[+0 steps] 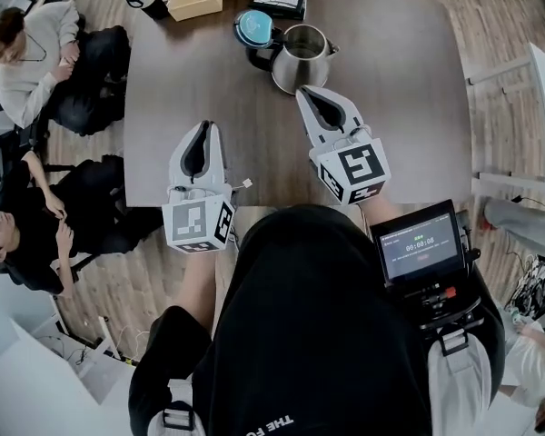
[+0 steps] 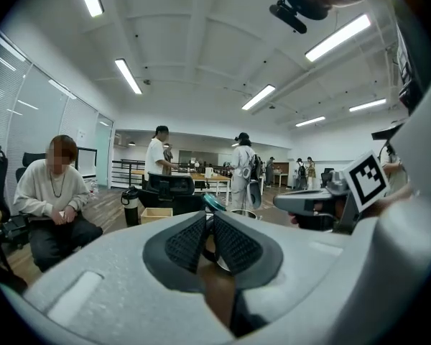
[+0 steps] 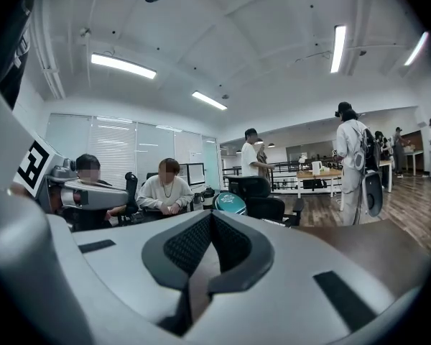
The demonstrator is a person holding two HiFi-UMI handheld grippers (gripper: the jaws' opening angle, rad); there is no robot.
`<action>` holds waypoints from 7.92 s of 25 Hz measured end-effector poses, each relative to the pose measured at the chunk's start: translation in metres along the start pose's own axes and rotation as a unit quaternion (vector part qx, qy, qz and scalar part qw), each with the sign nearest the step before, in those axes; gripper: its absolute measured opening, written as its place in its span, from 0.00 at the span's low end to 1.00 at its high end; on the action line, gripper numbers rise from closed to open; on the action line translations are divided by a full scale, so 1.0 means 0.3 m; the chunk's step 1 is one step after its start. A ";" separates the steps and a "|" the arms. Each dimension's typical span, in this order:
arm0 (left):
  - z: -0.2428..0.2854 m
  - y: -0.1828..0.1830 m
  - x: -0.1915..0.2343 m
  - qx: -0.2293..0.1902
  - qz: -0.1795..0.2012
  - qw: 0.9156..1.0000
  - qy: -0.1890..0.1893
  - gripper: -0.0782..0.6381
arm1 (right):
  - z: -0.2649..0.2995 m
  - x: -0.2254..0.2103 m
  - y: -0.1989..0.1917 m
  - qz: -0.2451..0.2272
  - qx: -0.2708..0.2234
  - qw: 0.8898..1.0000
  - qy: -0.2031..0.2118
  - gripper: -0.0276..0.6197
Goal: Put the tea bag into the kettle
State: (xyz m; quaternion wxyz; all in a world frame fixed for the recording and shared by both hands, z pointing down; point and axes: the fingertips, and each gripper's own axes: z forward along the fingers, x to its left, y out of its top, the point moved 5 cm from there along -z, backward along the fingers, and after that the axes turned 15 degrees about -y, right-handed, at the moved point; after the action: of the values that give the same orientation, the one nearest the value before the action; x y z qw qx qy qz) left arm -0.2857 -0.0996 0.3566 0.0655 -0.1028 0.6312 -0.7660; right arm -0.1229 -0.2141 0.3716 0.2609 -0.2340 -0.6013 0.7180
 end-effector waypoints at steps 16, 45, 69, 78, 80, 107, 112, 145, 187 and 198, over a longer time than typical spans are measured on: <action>-0.157 -0.302 0.093 0.151 -0.016 0.988 0.004 0.21 | 0.033 0.045 -0.016 0.002 0.007 1.000 0.013 0.05; -0.232 -0.843 0.150 0.368 -0.085 0.926 -0.005 0.25 | 0.053 0.099 -0.044 -0.010 0.018 1.000 0.011 0.05; -0.176 -0.877 0.163 0.382 -0.071 0.921 -0.014 0.12 | 0.063 0.087 -0.041 -0.011 0.020 1.000 0.001 0.05; -0.110 -0.816 0.198 0.359 -0.054 0.932 -0.008 0.12 | 0.069 0.064 -0.037 -0.010 0.017 1.000 -0.010 0.05; -0.087 -0.792 0.206 0.344 -0.053 0.937 -0.006 0.12 | 0.071 0.060 -0.035 -0.010 0.015 1.000 -0.012 0.05; 0.144 -0.320 0.292 0.161 -0.017 0.987 0.001 0.12 | 0.074 0.004 0.015 -0.015 -0.012 0.999 -0.034 0.05; 0.176 -0.177 0.253 0.121 -0.011 0.993 -0.002 0.12 | 0.056 -0.027 0.036 -0.015 -0.013 0.999 -0.040 0.05; 0.460 0.263 -0.098 -0.012 0.046 0.991 -0.124 0.12 | -0.001 -0.194 0.054 -0.003 -0.018 0.997 -0.081 0.05; 0.733 0.031 -0.118 0.060 0.042 0.989 -0.129 0.12 | 0.035 -0.329 -0.069 0.021 0.023 0.994 -0.102 0.05; 0.774 -0.086 -0.095 0.097 0.026 0.988 -0.117 0.12 | 0.041 -0.332 -0.097 0.026 0.032 0.994 -0.102 0.05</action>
State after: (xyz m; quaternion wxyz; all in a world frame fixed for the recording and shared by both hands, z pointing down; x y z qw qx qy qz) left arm -0.2015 -0.3093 0.4219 0.1687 -0.1683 0.5445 -0.8042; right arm -0.0531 -0.2844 0.4045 0.1865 -0.1666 -0.5948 0.7640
